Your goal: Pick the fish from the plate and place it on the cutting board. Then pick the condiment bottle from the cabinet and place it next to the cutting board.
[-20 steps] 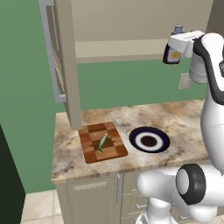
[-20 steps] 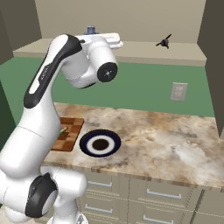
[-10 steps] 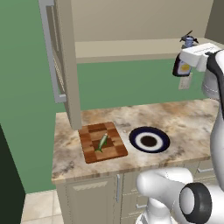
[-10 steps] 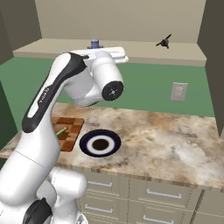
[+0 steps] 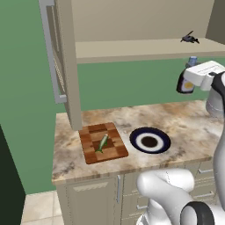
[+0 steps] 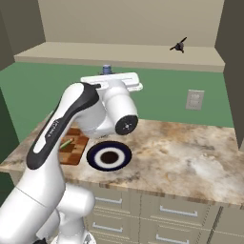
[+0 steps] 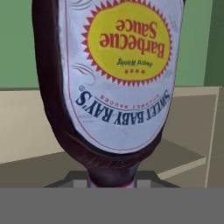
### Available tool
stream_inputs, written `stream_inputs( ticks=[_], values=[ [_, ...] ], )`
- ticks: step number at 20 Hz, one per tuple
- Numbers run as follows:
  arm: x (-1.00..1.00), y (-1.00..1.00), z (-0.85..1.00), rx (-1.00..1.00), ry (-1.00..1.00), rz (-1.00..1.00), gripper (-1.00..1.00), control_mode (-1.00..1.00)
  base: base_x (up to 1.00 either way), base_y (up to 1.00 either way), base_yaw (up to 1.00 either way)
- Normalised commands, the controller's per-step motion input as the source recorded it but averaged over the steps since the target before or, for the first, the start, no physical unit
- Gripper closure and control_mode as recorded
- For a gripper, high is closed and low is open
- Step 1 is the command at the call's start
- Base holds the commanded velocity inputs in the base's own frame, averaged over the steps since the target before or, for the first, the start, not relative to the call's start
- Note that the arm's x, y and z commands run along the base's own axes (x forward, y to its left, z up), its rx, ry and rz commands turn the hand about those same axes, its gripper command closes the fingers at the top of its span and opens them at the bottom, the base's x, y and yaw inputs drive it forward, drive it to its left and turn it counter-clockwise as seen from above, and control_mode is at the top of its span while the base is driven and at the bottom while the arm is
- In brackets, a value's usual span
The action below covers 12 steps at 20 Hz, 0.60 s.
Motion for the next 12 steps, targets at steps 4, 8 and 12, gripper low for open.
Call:
stream_inputs(
  ticks=[4,8,12],
  values=[
    [-0.05,-0.11,-0.51,0.0,0.0,0.0,1.0,-1.0,0.0,0.0,0.0],
    [-0.05,-0.11,-0.56,0.0,0.0,0.0,1.0,-1.0,0.0,0.0,0.0],
    [-0.05,-0.1,-0.6,0.0,0.0,0.0,1.0,-1.0,0.0,0.0,0.0]
  ],
)
